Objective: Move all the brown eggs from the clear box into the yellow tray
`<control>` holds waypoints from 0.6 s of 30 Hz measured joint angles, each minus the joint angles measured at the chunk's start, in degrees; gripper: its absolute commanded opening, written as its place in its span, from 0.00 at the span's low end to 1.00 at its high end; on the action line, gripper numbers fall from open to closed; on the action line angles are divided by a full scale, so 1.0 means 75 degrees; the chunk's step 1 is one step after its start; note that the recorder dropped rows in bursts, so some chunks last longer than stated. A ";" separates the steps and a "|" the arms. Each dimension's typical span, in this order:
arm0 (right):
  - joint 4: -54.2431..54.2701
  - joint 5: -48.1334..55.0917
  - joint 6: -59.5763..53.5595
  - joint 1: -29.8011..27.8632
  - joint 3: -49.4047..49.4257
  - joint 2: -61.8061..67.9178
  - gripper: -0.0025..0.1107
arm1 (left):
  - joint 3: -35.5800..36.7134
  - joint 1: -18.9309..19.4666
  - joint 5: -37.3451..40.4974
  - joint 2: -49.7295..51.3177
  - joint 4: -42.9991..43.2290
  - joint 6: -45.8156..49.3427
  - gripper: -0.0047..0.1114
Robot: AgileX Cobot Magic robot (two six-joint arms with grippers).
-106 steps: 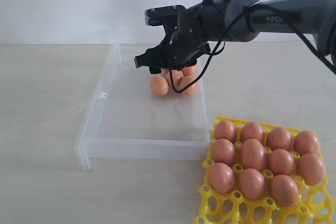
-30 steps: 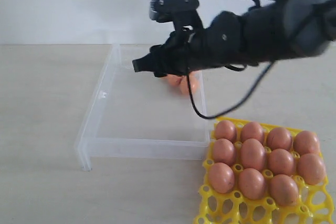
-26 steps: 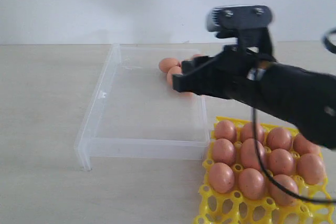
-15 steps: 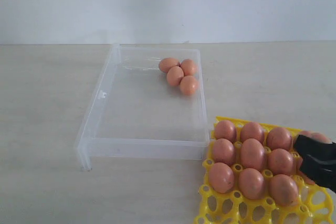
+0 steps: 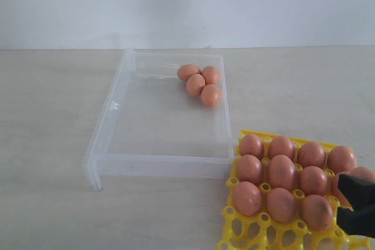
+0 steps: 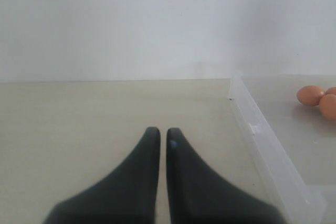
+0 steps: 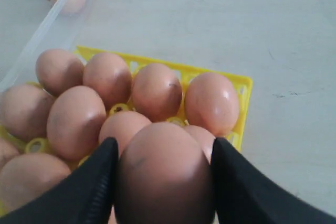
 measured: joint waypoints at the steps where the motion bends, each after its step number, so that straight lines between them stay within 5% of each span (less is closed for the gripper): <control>1: 0.0001 0.0037 -0.0225 0.0016 0.0000 0.0000 0.02 | 0.0000 0.0000 0.0000 0.0000 0.0000 0.0000 0.08; 10: -0.0346 -0.0547 -0.0061 0.0082 -0.0563 0.0000 0.02 | 0.0000 0.0000 0.0000 0.0000 0.0000 0.0000 0.08; 18: 0.0320 -0.4666 -0.0603 -0.0029 -0.2067 0.0000 0.02 | 0.0000 0.0000 0.0000 0.0000 0.0000 0.0000 0.08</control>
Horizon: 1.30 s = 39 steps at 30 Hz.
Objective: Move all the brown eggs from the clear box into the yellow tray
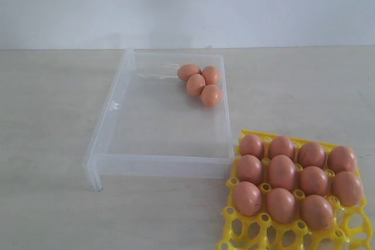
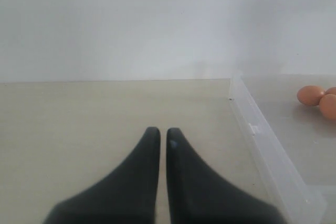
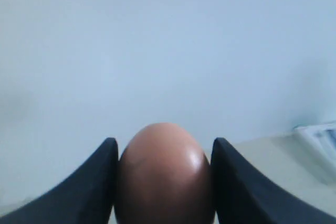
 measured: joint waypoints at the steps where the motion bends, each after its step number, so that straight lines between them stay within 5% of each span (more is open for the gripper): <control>1: 0.0085 -0.0127 -0.0356 -0.0163 -0.0153 -0.0019 0.02 | 0.0000 0.0000 0.0000 0.0000 0.0000 0.0000 0.08; 5: -0.0005 0.0685 -0.1899 -0.1471 -0.0473 0.0126 0.02 | 0.0000 0.0000 0.0000 0.0000 0.0000 0.0000 0.08; 9: -0.0338 0.2194 -0.3031 -0.3780 -0.0744 0.0720 0.02 | 0.0000 0.0000 0.0000 0.0000 0.0000 0.0000 0.08; 14: 0.0425 0.4425 -0.2315 -0.6370 -0.1372 0.1353 0.02 | 0.0000 0.0000 0.0000 0.0000 0.0000 0.0000 0.08; 17: 0.0388 0.6480 -0.1781 -0.7273 -0.1940 0.1361 0.02 | 0.0000 0.0000 0.0000 0.0000 0.0000 0.0000 0.08; 22: -0.0505 1.1119 -0.3008 -0.7424 -0.2890 0.1346 0.02 | 0.0000 0.0000 0.0000 0.0000 0.0000 0.0000 0.08; 29: 0.2306 1.5517 -0.5328 -0.7079 -0.2559 0.1346 0.02 | 0.0000 0.0000 0.0000 0.0000 0.0000 0.0000 0.08; 33: 0.3074 1.5864 -0.5664 -0.6817 -0.1724 0.1336 0.02 | 0.0000 0.0000 0.0000 0.0000 0.0000 0.0000 0.08; 39: 0.3106 1.4594 -0.5649 -0.6749 -0.0073 0.1336 0.02 | 0.0000 0.0000 0.0000 0.0000 0.0000 0.0000 0.08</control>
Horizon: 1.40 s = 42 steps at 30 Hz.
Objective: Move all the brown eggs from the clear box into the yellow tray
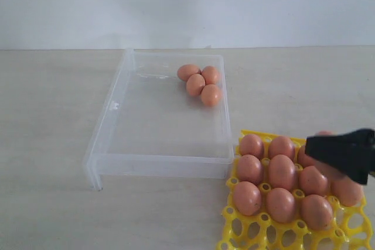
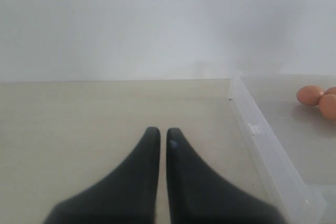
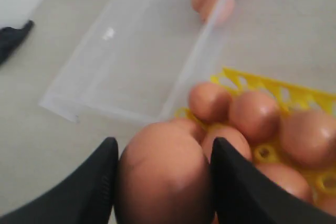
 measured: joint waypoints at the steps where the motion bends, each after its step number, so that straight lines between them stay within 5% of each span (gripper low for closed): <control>1: -0.0035 -0.0217 0.0016 0.0000 0.0187 0.0000 0.02 | 0.0000 0.0000 0.0000 0.0000 0.0000 0.0000 0.08; 15: -0.0689 -0.1169 -0.1666 0.0000 0.0419 0.0000 0.02 | 0.0000 0.0000 0.0000 0.0000 0.0000 0.0000 0.08; 25: -0.3032 -0.1664 -0.0452 0.0000 0.0419 0.0000 0.02 | 0.0000 0.0000 0.0000 0.0000 0.0000 0.0000 0.08; 42: -0.2408 -0.1885 -0.0810 0.0000 0.0419 0.0000 0.02 | 0.0000 0.0000 0.0000 0.0000 0.0000 0.0000 0.08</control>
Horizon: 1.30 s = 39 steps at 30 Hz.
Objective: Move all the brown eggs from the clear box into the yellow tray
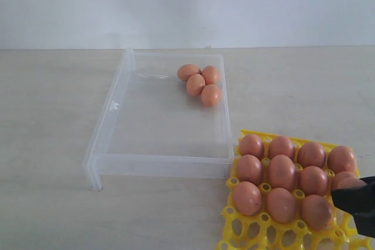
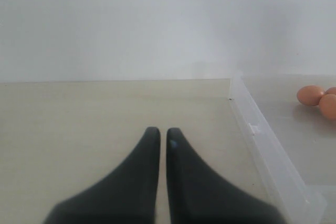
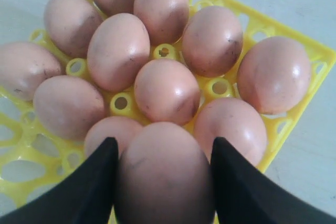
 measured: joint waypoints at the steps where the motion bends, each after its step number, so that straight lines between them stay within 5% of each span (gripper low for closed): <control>1: -0.0003 0.0000 0.0000 0.0000 0.0000 0.0000 0.02 | 0.0000 0.0000 0.0000 0.0000 0.0000 0.0000 0.08; 5: 0.0026 0.0015 0.0000 0.0000 0.0000 0.0000 0.08 | 0.0000 0.0000 0.0000 0.0000 0.0000 0.0000 0.08; 9: 0.0158 0.0045 0.0000 0.0000 0.0000 0.0000 0.33 | 0.0000 0.0000 0.0000 0.0000 0.0000 0.0000 0.08; 20: 0.0203 0.0017 0.0090 0.0000 0.0000 0.0000 0.34 | 0.0000 0.0000 0.0000 0.0000 0.0000 0.0000 0.08; 24: 0.0301 0.0155 0.0122 0.0013 0.0000 0.0000 0.56 | 0.0000 0.0000 0.0000 0.0000 0.0000 0.0000 0.08; 36: 0.0712 -0.0068 0.0206 0.0013 0.0000 0.0000 0.56 | 0.0000 0.0000 0.0000 0.0000 0.0000 0.0000 0.08; 39: 0.1186 -0.0033 0.0206 0.0013 0.0000 0.0000 0.46 | 0.0000 0.0000 0.0000 0.0000 0.0000 0.0000 0.08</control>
